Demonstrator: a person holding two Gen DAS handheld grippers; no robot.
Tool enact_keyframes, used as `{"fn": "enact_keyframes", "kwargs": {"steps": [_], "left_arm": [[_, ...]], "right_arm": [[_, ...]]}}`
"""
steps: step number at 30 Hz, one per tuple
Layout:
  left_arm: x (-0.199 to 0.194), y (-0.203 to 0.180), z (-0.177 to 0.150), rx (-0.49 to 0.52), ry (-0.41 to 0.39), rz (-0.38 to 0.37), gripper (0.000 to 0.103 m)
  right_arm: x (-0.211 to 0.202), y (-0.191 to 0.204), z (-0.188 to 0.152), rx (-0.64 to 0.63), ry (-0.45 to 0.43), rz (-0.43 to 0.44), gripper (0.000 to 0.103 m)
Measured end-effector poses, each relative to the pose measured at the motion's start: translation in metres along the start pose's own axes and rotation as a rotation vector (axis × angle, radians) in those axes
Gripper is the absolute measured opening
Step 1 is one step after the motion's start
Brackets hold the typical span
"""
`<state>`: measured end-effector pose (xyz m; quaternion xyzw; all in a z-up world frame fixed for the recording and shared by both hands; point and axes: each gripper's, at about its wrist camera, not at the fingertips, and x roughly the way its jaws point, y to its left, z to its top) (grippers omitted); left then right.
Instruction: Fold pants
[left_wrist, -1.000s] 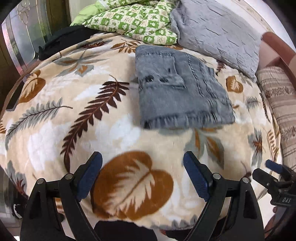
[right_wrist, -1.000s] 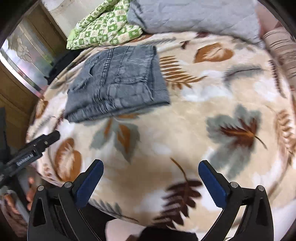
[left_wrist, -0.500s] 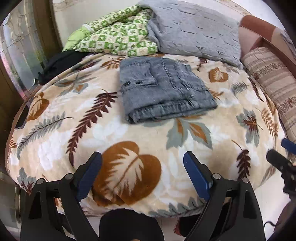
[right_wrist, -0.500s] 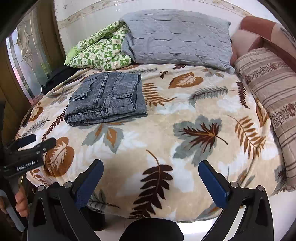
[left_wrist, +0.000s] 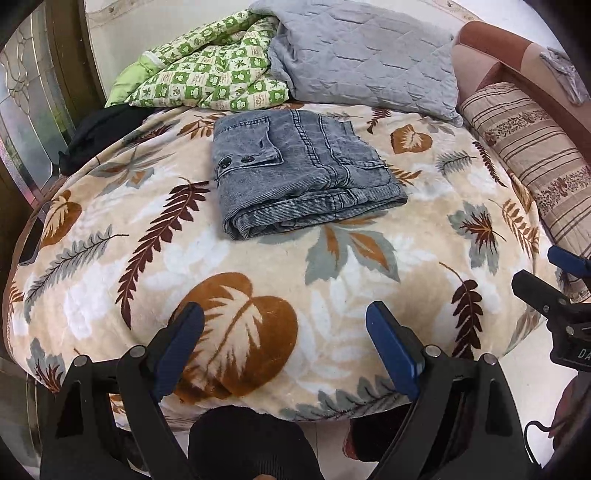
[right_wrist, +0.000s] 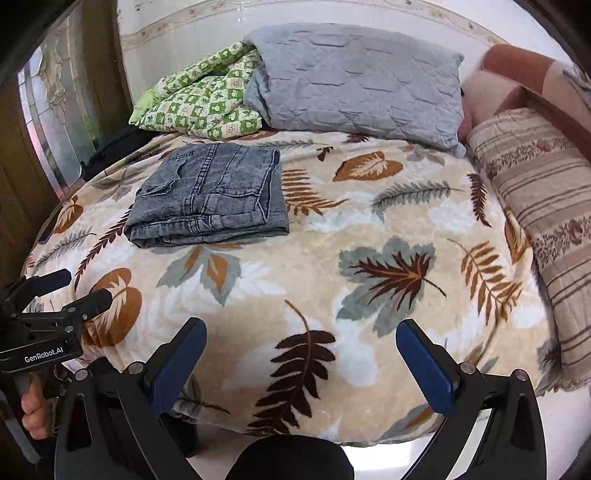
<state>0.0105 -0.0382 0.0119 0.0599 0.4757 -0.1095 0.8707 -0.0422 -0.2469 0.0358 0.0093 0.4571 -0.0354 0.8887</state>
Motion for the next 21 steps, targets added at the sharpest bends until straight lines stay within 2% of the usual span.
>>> {"fn": "enact_keyframes", "kwargs": {"steps": [6,21], "left_arm": [[-0.002,0.002,-0.001,0.001,0.008,-0.024,0.091],[-0.004,0.011,-0.003,0.035,0.051,-0.070,0.091]], "right_arm": [[-0.002,0.007,0.001,-0.064,-0.014,-0.028,0.103],[0.001,0.006,0.002,-0.102,0.007,-0.060,0.103]]}}
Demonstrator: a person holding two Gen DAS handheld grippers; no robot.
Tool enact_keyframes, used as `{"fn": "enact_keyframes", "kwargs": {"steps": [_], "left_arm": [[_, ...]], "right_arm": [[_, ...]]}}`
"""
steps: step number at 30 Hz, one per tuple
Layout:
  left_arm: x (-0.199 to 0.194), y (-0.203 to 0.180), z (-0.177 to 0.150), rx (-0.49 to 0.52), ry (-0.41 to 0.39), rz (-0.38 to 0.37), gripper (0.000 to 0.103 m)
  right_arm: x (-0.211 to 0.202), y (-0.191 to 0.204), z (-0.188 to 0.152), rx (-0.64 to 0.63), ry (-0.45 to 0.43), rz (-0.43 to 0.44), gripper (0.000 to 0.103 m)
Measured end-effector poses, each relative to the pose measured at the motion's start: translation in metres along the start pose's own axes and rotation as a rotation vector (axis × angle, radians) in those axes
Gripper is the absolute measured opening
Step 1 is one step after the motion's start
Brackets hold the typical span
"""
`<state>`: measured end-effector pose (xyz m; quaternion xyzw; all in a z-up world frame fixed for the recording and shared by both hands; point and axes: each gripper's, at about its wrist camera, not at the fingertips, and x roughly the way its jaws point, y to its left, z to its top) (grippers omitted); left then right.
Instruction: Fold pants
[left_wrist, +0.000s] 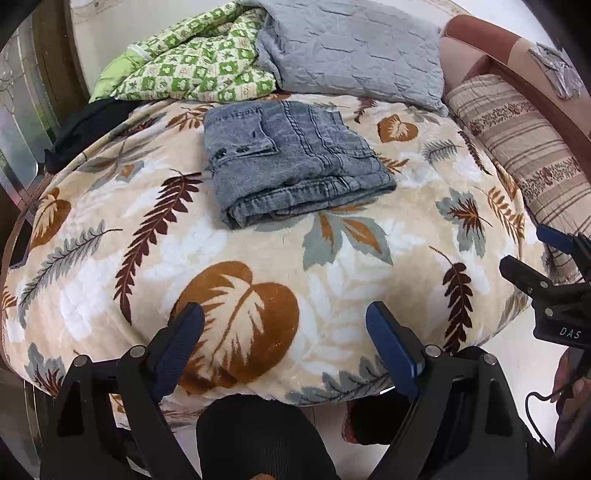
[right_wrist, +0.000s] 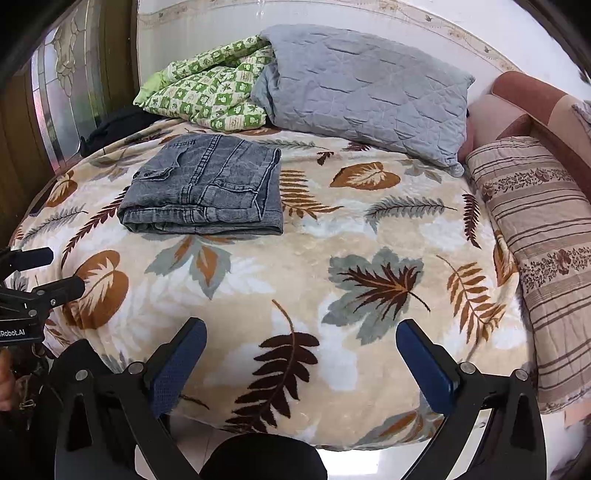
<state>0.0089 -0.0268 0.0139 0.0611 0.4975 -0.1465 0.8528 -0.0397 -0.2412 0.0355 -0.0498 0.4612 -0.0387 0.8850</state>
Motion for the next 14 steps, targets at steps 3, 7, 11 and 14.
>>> {"fn": "enact_keyframes", "kwargs": {"steps": [3,7,11,14], "left_arm": [[-0.001,-0.005,0.000,0.019,-0.002,-0.003,0.091],[-0.005,-0.010,0.001,0.045,-0.027,-0.011,0.091],[-0.016,-0.016,0.004,0.060,-0.076,-0.010,0.091],[-0.019,-0.017,0.006,0.067,-0.085,0.001,0.091]], "right_arm": [[0.001,0.000,-0.001,-0.003,0.005,-0.002,0.103],[0.003,0.000,-0.002,0.000,0.014,-0.001,0.103],[0.005,-0.001,-0.002,0.002,0.023,0.001,0.103],[0.005,-0.001,-0.002,0.002,0.025,0.000,0.103]]}}
